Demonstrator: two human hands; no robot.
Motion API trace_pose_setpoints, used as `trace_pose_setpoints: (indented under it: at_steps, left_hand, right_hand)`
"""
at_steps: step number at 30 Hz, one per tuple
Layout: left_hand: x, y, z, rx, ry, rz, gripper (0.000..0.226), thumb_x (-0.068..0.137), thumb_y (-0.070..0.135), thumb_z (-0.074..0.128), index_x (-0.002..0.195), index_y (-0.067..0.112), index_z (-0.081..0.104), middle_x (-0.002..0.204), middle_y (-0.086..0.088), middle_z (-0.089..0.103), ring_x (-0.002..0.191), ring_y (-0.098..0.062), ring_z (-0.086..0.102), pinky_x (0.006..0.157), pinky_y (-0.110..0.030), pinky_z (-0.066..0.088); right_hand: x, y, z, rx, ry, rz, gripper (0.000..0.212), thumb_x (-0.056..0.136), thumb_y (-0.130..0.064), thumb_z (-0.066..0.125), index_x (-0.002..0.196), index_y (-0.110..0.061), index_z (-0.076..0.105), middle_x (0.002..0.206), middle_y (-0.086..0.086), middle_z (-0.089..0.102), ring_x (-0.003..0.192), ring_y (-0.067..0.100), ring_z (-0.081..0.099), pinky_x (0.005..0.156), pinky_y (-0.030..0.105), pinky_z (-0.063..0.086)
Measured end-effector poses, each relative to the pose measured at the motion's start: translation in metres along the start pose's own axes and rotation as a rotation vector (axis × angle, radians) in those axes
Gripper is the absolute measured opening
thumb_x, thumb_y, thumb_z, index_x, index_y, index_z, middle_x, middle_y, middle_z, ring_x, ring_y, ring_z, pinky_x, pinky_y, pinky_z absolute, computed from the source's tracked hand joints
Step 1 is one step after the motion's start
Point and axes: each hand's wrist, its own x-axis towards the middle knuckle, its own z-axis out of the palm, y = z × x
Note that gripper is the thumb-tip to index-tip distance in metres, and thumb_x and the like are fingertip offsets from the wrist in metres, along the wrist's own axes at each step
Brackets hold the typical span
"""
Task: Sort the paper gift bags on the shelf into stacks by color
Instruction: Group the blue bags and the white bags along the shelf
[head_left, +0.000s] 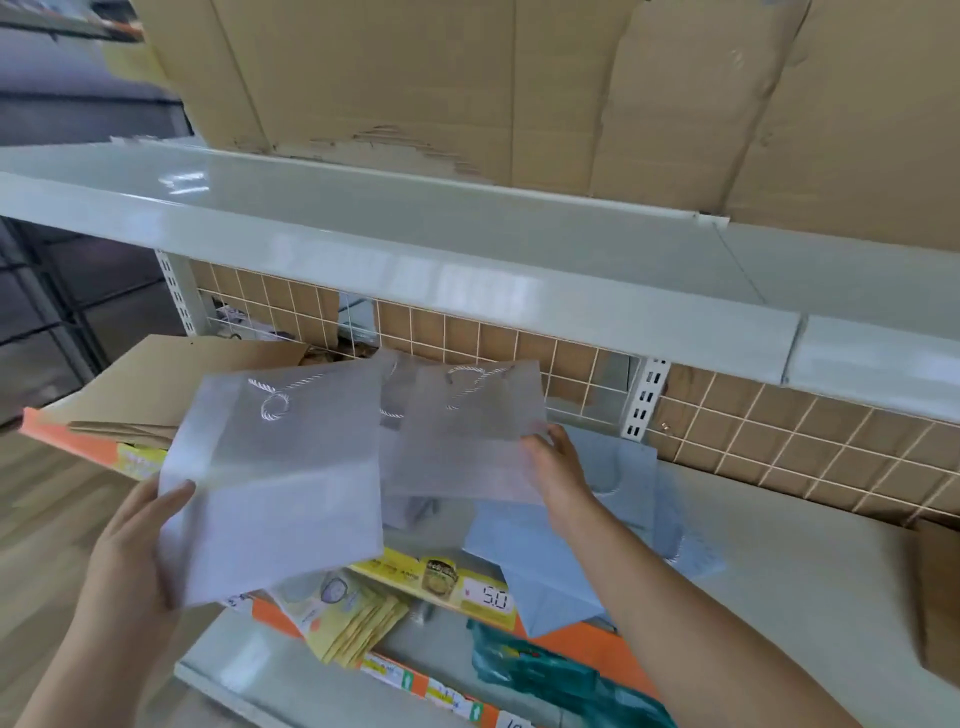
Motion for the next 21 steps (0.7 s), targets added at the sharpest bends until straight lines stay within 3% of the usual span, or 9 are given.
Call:
trace_pose_setpoints:
  at_steps: [5, 8, 12, 16, 19, 21]
  left_hand:
    - [0.051, 0.002, -0.018, 0.014, -0.076, -0.024, 0.035, 0.089, 0.023, 0.053, 0.123, 0.024, 0.062, 0.106, 0.004, 0.073, 0.086, -0.016, 0.072, 0.069, -0.046, 0.057]
    - [0.088, 0.005, -0.028, 0.011, -0.109, -0.069, 0.028, 0.09, 0.019, 0.052, 0.113, 0.024, 0.067, 0.098, 0.004, 0.074, 0.077, -0.015, 0.072, 0.065, -0.039, 0.058]
    - [0.143, 0.012, -0.039, 0.007, -0.139, -0.121, 0.027, 0.091, 0.012, 0.05, 0.101, 0.025, 0.072, 0.087, 0.007, 0.074, 0.068, -0.009, 0.071, 0.059, -0.029, 0.058]
    - [0.191, 0.014, -0.036, 0.03, -0.256, -0.136, 0.037, 0.087, 0.013, 0.053, 0.121, 0.024, 0.064, 0.102, 0.004, 0.074, 0.08, -0.013, 0.072, 0.063, -0.032, 0.059]
    - [0.22, 0.007, -0.018, 0.063, -0.322, -0.193, 0.03, 0.08, 0.017, 0.062, 0.108, 0.026, 0.066, 0.089, 0.003, 0.075, 0.068, -0.018, 0.072, 0.054, -0.038, 0.059]
    - [0.231, -0.001, 0.001, 0.129, -0.377, -0.257, 0.024, 0.071, 0.025, 0.07, 0.093, 0.03, 0.065, 0.078, 0.0, 0.072, 0.06, -0.023, 0.068, 0.052, -0.045, 0.054]
  right_hand:
    - [0.029, -0.005, 0.064, 0.002, -0.022, 0.046, 0.024, 0.086, -0.012, 0.056, 0.109, -0.019, 0.059, 0.087, -0.004, 0.062, 0.07, 0.01, 0.058, 0.049, 0.016, 0.041]
    - [0.037, 0.001, 0.101, -0.118, -0.041, 0.091, 0.037, 0.086, -0.009, 0.057, 0.122, -0.014, 0.055, 0.101, 0.005, 0.062, 0.075, 0.017, 0.058, 0.058, 0.02, 0.042]
    - [0.031, 0.02, 0.141, -0.566, -0.006, 0.118, 0.049, 0.089, -0.019, 0.056, 0.134, -0.011, 0.038, 0.121, 0.014, 0.059, 0.099, 0.03, 0.061, 0.072, 0.03, 0.047]
    - [0.021, 0.031, 0.165, -0.703, 0.087, 0.019, 0.056, 0.092, -0.021, 0.055, 0.141, -0.016, 0.028, 0.119, 0.018, 0.063, 0.104, 0.035, 0.063, 0.082, 0.039, 0.052]
    - [0.02, 0.031, 0.173, -0.924, 0.137, -0.017, 0.039, 0.095, -0.029, 0.047, 0.132, -0.017, 0.044, 0.12, 0.012, 0.063, 0.106, 0.032, 0.061, 0.084, 0.038, 0.051]
    - [0.018, 0.031, 0.173, -0.94, 0.126, -0.013, 0.029, 0.097, -0.024, 0.038, 0.119, -0.018, 0.056, 0.117, 0.01, 0.063, 0.107, 0.029, 0.06, 0.088, 0.038, 0.051]
